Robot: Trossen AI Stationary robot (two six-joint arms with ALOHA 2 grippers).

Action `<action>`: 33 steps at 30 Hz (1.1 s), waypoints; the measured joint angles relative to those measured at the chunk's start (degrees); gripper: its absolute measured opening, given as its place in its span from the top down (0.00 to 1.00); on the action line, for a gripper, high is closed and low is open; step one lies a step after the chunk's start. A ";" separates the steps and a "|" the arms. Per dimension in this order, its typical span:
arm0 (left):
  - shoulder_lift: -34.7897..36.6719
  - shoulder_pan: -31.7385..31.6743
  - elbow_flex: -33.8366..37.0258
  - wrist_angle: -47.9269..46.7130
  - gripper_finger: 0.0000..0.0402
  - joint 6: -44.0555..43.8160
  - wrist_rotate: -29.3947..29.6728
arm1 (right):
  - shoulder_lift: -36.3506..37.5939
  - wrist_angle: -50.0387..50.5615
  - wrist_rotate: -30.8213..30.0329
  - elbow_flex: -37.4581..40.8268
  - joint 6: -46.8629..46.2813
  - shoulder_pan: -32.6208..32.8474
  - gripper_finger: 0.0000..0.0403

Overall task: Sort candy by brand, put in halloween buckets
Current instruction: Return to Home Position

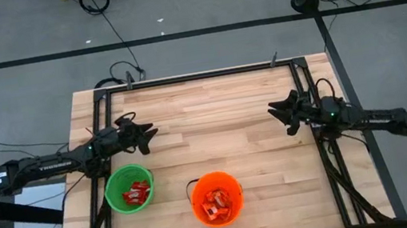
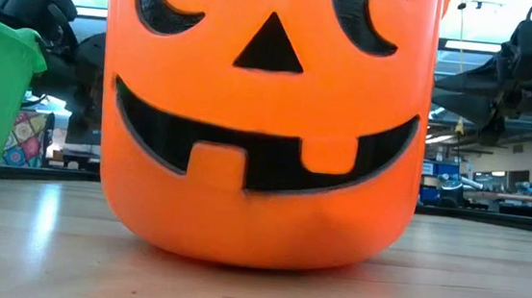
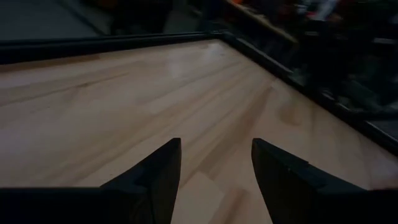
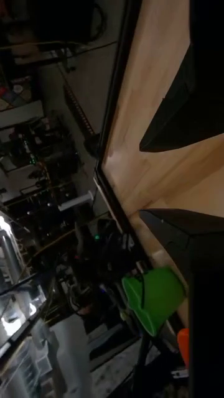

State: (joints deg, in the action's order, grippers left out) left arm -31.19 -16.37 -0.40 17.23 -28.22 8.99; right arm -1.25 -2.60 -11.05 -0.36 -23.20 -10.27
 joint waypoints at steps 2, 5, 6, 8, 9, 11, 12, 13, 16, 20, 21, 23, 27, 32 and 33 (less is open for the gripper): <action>0.01 0.02 0.00 1.12 0.50 1.03 -2.86 | -0.49 -0.21 -1.90 0.00 0.88 1.61 0.58; 0.01 0.03 0.00 2.51 0.50 2.33 -6.67 | -1.07 -0.36 -3.07 0.00 1.27 2.71 0.58; 0.01 0.03 0.00 3.06 0.50 2.60 -8.36 | -1.25 -0.36 -2.93 0.00 1.29 2.90 0.58; 0.05 0.06 0.01 3.04 0.50 2.74 -10.41 | -1.64 -0.36 -2.58 0.00 1.06 3.23 0.58; 0.03 0.07 0.01 2.46 0.50 2.75 -10.55 | -1.95 -0.34 -2.55 0.00 0.90 3.43 0.58; 0.03 0.09 0.02 0.97 0.50 2.67 -10.25 | -2.48 -0.34 -2.45 0.00 0.90 3.83 0.58; 0.03 0.34 0.02 0.43 0.50 2.48 -9.55 | -2.78 -0.34 -2.51 0.00 0.87 3.97 0.58; 0.01 0.78 0.02 0.16 0.50 2.33 -8.44 | -3.10 -0.34 -2.53 0.00 0.81 4.05 0.58; 0.01 2.83 0.02 1.25 0.50 0.56 -4.17 | -3.78 -0.34 -2.75 0.00 0.71 4.22 0.58; 0.05 7.11 0.02 3.11 0.50 2.38 -3.64 | -4.07 -0.34 -2.77 0.00 0.44 4.22 0.58; 0.05 8.13 0.02 3.11 0.50 2.93 -3.04 | -4.05 -0.34 -2.74 0.00 0.43 4.22 0.58; 0.05 10.08 0.02 3.16 0.50 4.10 -0.18 | -4.07 -0.34 -2.55 0.00 0.42 4.22 0.58; 0.29 13.41 0.02 5.75 0.50 7.34 5.28 | -4.07 -0.32 -2.40 0.00 0.44 4.22 0.58; 3.22 15.84 0.02 6.68 0.50 9.83 5.71 | -4.07 -0.32 -2.38 0.00 0.66 4.22 0.58; 4.35 16.14 0.02 5.59 0.50 9.80 5.36 | -4.07 -0.32 -2.37 0.00 0.68 4.22 0.58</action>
State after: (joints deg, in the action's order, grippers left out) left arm -26.84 -0.23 -0.38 22.82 -18.42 14.35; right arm -5.32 -2.92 -13.42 -0.36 -22.53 -6.04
